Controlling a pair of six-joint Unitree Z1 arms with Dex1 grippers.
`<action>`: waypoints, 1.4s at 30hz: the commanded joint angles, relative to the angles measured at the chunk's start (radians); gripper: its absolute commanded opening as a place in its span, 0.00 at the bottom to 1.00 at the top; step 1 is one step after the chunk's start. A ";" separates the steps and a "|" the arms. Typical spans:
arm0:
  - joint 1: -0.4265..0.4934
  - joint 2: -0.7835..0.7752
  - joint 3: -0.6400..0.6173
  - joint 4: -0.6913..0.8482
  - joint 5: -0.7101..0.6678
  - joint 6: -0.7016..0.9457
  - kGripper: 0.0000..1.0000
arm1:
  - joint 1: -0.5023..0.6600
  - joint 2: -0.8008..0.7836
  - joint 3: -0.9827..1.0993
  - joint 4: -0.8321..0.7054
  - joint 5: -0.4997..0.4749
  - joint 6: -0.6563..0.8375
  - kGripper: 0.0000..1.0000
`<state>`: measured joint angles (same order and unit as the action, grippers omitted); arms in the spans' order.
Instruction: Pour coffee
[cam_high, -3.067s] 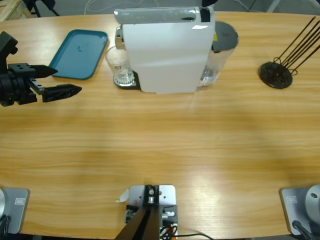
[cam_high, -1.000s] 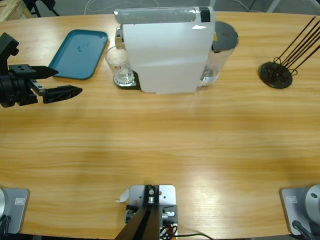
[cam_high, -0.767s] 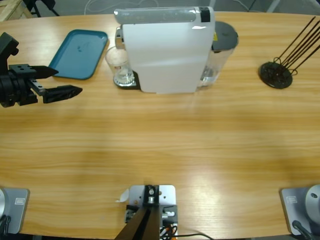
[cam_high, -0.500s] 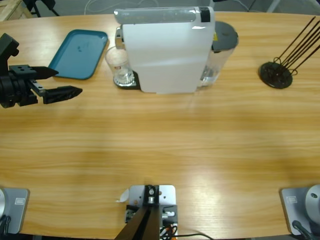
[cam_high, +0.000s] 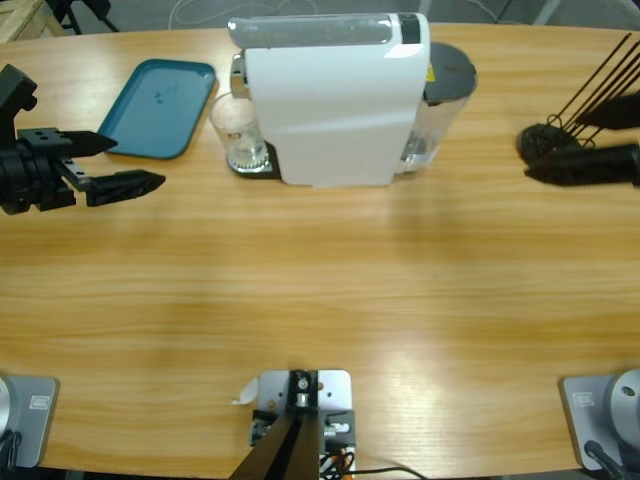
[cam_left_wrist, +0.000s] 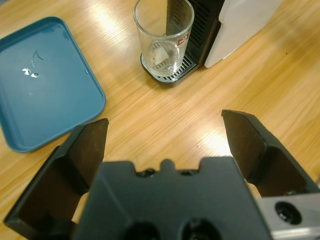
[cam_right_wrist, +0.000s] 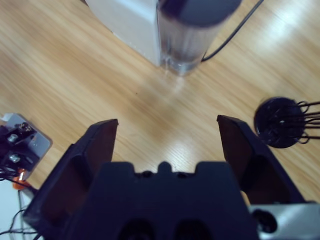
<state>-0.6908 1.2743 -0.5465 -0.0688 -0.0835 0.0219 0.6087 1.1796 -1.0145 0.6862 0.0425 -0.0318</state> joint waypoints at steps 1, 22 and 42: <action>-0.007 -0.027 0.050 -0.020 0.002 0.006 1.00 | 0.006 -0.224 0.273 -0.179 0.036 0.016 0.86; -0.029 -0.001 0.084 -0.022 -0.004 0.004 1.00 | 0.078 -0.296 0.478 -0.404 0.059 0.021 1.00; -0.029 -0.004 0.100 -0.029 -0.004 0.003 1.00 | 0.078 -0.287 0.489 -0.425 0.054 0.026 1.00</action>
<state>-0.7113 1.2658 -0.4780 -0.0847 -0.0835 0.0225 0.6753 0.8964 -0.5600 0.2831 0.0920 -0.0181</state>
